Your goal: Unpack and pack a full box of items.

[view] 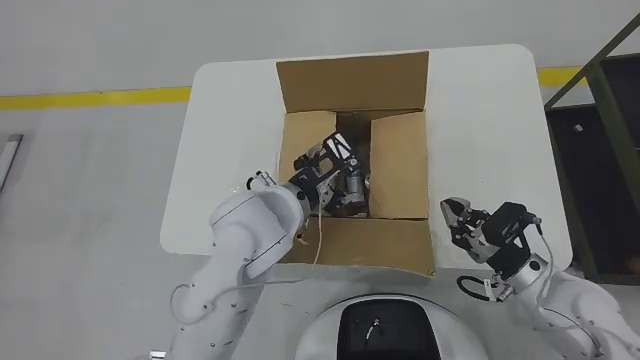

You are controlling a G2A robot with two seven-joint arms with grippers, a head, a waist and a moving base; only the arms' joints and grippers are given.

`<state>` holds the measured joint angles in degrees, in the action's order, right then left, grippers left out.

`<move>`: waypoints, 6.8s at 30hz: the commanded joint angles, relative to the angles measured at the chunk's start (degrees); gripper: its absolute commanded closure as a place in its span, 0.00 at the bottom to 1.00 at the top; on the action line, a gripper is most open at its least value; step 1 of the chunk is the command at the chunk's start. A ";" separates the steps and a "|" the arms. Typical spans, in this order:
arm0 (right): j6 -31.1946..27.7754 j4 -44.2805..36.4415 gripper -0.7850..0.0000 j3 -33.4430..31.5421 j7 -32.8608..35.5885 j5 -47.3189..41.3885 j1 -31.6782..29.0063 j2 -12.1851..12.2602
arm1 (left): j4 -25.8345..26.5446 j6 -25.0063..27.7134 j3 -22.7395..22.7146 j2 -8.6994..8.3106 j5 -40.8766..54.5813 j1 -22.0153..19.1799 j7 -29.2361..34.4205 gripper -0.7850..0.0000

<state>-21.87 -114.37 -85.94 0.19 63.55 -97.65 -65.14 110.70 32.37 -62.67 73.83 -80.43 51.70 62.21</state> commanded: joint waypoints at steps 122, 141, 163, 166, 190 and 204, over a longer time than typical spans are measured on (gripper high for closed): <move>5.92 1.52 1.00 -6.95 2.46 -1.14 3.98 0.28 | 1.25 -21.19 2.61 -0.01 32.99 -5.58 -9.27 0.00; 4.82 3.64 1.00 0.09 2.76 4.85 5.53 -0.19 | -13.09 -36.51 6.88 2.10 41.13 -1.96 -19.43 0.00; 4.43 4.30 1.00 2.79 3.64 4.07 6.66 -0.59 | -13.17 -44.29 4.81 3.50 62.15 1.83 -19.56 0.00; 4.40 4.67 1.00 2.79 3.46 3.47 6.95 -0.63 | -12.87 -45.55 4.26 3.65 64.82 2.06 -20.16 0.00; 9.32 -1.75 0.51 -12.18 11.18 -24.26 4.62 -0.57 | -10.58 -36.34 11.09 5.72 69.22 -7.48 -20.82 0.00; 7.94 -3.17 0.49 -20.67 22.56 -45.99 6.70 0.01 | -16.87 -30.78 19.97 8.52 71.07 -12.47 -20.53 0.00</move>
<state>-13.67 -117.71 -106.62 21.79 18.88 -91.43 -65.18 94.10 1.30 -43.10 82.24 -9.22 39.28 41.34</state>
